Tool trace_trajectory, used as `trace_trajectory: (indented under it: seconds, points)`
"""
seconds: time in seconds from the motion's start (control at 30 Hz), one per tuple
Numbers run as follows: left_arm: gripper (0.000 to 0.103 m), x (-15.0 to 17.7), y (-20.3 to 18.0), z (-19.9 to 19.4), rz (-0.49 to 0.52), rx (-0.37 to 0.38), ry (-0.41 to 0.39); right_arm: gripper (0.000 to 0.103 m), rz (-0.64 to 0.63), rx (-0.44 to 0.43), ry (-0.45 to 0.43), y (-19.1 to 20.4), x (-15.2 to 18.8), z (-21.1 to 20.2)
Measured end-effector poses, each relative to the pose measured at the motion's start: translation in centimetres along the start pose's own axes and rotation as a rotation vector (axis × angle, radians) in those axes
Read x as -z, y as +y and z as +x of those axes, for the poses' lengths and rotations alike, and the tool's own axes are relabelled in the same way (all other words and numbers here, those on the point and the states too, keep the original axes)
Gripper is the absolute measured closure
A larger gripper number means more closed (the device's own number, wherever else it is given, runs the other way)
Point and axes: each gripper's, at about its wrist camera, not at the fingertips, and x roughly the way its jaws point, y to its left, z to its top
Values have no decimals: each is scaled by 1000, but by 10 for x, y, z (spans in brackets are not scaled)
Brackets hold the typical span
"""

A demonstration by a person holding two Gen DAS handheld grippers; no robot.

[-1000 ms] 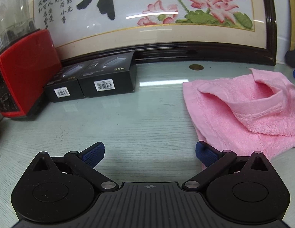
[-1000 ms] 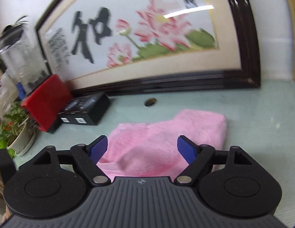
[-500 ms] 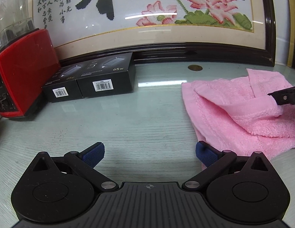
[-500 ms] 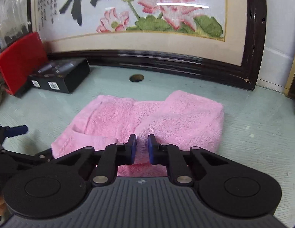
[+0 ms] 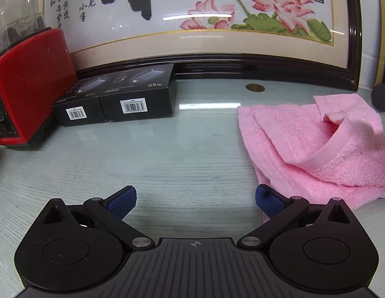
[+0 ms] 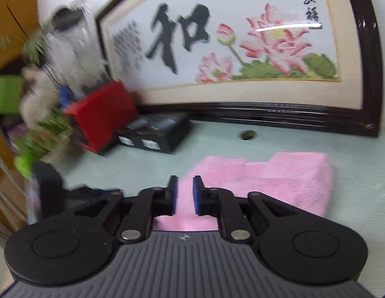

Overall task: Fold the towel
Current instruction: 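Grasp the folded towel edge with the right gripper and fold it again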

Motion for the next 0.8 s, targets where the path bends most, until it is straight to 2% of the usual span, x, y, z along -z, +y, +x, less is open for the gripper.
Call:
trace_trajectory:
  seconds: [0.07,0.13,0.2,0.27,0.33,0.43,0.5,0.57,0.63,0.7,0.8]
  points:
    - [0,0,0,0,-1,1,2,49,15,31,14,2,-2,9]
    - [0,0,1,0,-2,2,2,37,54,35,30,2,-7,18]
    - [0,0,1,0,-2,2,1,33,31,49,41,12,-11,27]
    - [0,0,1,1,-3,3,0,27,-23,133,50,25,-14,35]
    - [0,1,2,1,-4,4,0,26,-86,208,88,34,-12,43]
    - [0,1,2,0,-2,5,-1,27,-106,249,166,30,-3,50]
    - [0,1,2,0,-2,6,-1,33,-89,269,194,23,4,48]
    - [0,1,3,0,-7,10,3,46,-81,255,209,15,15,39]
    - [0,0,4,1,-14,16,8,49,-79,239,216,8,24,28]
    - [0,0,5,1,-20,20,12,51,-87,227,204,5,31,16]
    - [0,0,4,1,-17,18,10,48,-85,198,168,5,33,-4]
